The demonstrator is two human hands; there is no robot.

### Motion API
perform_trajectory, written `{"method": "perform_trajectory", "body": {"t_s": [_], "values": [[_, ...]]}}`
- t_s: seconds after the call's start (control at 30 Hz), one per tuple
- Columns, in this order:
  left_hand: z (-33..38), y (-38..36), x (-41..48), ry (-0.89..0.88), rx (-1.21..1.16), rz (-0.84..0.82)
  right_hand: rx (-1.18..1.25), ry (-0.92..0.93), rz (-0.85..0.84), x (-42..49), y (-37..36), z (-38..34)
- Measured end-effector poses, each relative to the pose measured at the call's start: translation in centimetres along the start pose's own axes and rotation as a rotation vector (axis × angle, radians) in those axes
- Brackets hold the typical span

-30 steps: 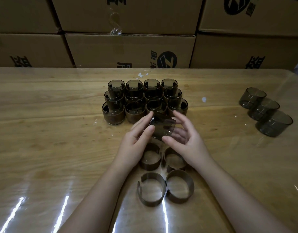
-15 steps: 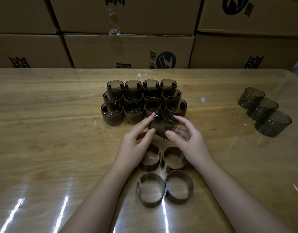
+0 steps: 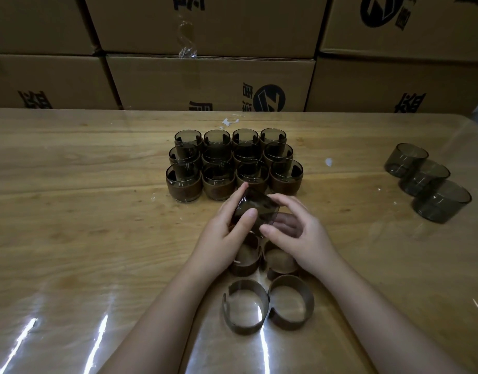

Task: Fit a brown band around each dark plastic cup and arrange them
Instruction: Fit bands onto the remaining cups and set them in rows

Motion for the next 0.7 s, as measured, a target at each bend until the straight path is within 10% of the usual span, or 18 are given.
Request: {"method": "perform_trajectory", "body": {"t_s": [0.7], "values": [[3.7, -1.0, -0.6, -0.409, 0.227, 0.122, 0.32, -0.081, 0.159, 0.9, 1.5, 0.7]]}}
Point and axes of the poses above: each hand's wrist, its own x-axis towards the middle knuckle, its own y-axis out of the back of the hand, z = x × y, the point moved 5 cm from there along x, towards the middle knuckle, and after that the axes turned 9 degrees about x, right-handed, at the moved point
